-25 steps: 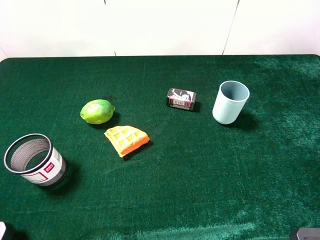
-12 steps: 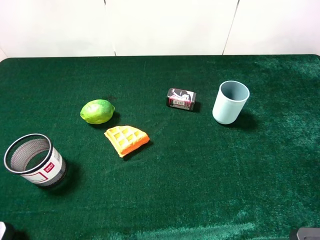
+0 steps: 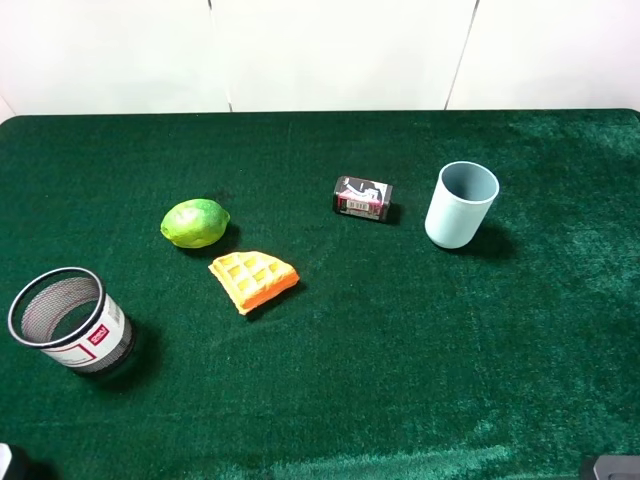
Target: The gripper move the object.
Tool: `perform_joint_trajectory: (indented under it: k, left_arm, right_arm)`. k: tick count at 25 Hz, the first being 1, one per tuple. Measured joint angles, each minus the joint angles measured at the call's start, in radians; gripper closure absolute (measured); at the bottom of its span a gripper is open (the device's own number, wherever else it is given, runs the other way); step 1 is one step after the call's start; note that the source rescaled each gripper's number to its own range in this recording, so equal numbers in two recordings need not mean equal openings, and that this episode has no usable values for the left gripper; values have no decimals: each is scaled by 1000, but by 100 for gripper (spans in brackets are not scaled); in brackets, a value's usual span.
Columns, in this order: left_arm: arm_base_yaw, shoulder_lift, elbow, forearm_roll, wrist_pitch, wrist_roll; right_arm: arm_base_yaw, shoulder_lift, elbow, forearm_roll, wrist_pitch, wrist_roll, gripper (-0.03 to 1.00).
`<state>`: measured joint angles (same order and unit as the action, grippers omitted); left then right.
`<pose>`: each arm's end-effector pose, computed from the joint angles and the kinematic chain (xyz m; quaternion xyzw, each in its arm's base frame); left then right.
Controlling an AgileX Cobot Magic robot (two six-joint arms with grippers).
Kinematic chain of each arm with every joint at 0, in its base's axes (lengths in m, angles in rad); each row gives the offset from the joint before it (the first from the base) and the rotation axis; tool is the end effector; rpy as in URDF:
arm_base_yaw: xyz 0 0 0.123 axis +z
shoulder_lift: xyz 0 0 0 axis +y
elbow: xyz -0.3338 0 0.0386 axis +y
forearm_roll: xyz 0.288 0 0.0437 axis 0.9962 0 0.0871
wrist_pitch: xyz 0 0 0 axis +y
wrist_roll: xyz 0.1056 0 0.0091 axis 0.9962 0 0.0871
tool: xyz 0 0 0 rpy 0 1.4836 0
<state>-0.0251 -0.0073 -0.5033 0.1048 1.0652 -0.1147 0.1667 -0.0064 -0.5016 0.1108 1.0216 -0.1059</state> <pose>-0.0096 0.0100 0.2906 -0.0405 0.8495 0.0156 0.5258 -0.0091 0.0086 0.2942 -0.1153 0.8315 0.0718 0.5387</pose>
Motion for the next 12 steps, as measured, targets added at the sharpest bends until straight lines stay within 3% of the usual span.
perform_joint_trajectory:
  k: [12]
  left_arm:
    - [0, 0, 0, 0, 0, 0]
  right_arm:
    - [-6, 0, 0, 1, 0, 0, -3]
